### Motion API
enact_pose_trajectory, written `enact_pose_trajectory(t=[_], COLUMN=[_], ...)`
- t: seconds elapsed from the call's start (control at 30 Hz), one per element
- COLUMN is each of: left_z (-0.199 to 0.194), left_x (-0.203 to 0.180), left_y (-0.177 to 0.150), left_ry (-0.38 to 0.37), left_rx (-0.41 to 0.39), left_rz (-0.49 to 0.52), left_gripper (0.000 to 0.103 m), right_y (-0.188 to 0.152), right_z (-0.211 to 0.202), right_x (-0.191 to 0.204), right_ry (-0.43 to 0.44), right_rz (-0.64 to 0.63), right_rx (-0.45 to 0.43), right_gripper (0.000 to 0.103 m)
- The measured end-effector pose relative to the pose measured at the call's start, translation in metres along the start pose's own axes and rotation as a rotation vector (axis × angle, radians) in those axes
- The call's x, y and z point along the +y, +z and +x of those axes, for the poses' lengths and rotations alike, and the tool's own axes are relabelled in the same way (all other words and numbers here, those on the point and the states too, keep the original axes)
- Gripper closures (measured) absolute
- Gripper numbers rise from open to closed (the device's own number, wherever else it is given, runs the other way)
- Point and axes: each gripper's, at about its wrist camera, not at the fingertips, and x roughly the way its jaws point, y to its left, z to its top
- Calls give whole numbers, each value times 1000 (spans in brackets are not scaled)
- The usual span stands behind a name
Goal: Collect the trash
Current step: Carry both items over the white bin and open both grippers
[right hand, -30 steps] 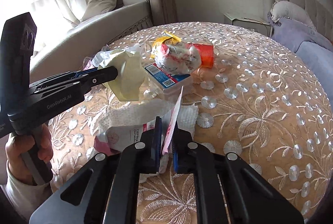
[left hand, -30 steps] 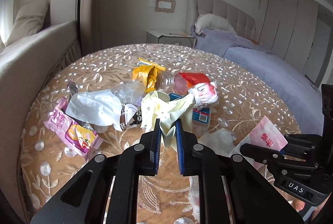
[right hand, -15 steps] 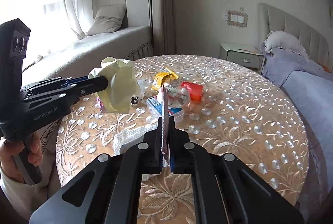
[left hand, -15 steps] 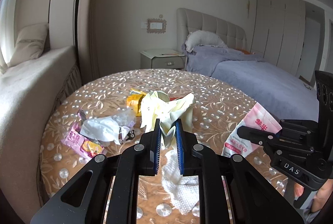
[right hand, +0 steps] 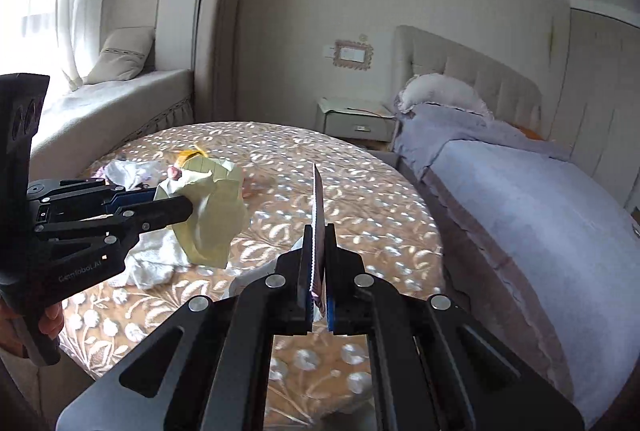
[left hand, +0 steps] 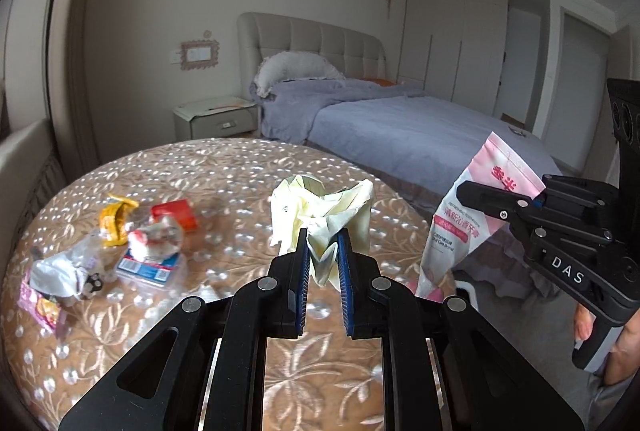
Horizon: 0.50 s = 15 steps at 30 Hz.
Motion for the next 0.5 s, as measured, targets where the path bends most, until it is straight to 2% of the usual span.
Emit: enact_pose_trajectory(t=[0.17, 0.5], left_z=[24, 83], left_x=[-49, -126], left_y=[2, -4], left_ry=[-99, -215], left_rx=[27, 119], left_rz=[67, 173], left_gripper=[90, 90], right_y=[-20, -63], right_z=[-16, -28], right_x=[-41, -105], right_ry=[-112, -259], right_rz=[37, 104], right_rx=[9, 52], right_gripper=[98, 98])
